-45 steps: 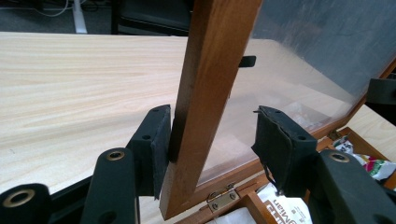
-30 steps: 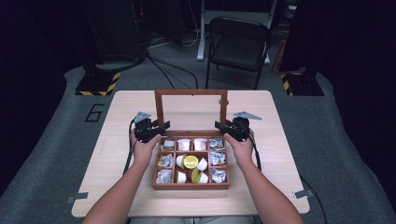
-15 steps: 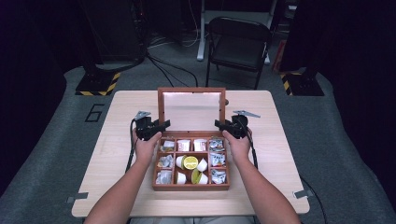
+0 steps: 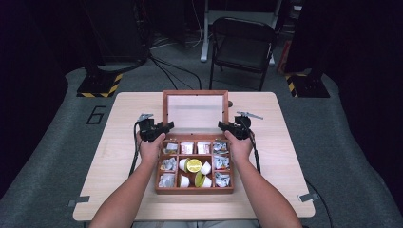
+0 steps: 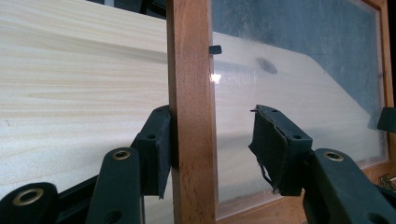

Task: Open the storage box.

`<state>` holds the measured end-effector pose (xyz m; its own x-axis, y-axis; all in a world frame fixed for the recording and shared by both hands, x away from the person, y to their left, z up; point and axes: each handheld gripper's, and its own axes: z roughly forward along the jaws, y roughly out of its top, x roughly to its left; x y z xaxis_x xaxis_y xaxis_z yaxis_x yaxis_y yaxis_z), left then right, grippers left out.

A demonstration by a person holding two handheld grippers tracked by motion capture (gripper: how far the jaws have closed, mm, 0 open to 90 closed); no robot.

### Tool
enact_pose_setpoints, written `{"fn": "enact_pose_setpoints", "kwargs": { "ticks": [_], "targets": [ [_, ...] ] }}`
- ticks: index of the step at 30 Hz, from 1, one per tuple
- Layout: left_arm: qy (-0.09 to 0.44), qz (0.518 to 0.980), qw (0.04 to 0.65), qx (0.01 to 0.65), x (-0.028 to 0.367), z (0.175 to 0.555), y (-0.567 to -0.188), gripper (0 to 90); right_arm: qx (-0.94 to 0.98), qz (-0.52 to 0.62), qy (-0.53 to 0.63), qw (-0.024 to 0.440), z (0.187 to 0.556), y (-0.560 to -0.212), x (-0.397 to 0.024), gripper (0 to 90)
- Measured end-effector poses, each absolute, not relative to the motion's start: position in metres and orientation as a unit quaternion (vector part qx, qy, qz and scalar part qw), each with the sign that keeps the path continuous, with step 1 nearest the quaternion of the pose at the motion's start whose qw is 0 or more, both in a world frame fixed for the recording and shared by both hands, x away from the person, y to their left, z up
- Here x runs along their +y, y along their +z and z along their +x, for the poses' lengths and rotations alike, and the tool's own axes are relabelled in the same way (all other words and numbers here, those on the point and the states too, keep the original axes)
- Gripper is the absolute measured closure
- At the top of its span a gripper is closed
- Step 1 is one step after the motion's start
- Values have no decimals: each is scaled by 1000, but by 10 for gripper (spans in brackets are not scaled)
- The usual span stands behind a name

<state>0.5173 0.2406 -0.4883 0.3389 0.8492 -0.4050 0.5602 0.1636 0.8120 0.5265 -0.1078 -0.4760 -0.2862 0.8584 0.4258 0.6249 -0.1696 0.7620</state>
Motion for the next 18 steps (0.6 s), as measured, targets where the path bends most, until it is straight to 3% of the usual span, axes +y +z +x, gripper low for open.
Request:
{"fn": "enact_pose_setpoints", "kwargs": {
  "ticks": [18],
  "targets": [
    [138,629,512,568,239,522,-497,474,625,596,488,126,531,-485,-105,526]
  ]
}}
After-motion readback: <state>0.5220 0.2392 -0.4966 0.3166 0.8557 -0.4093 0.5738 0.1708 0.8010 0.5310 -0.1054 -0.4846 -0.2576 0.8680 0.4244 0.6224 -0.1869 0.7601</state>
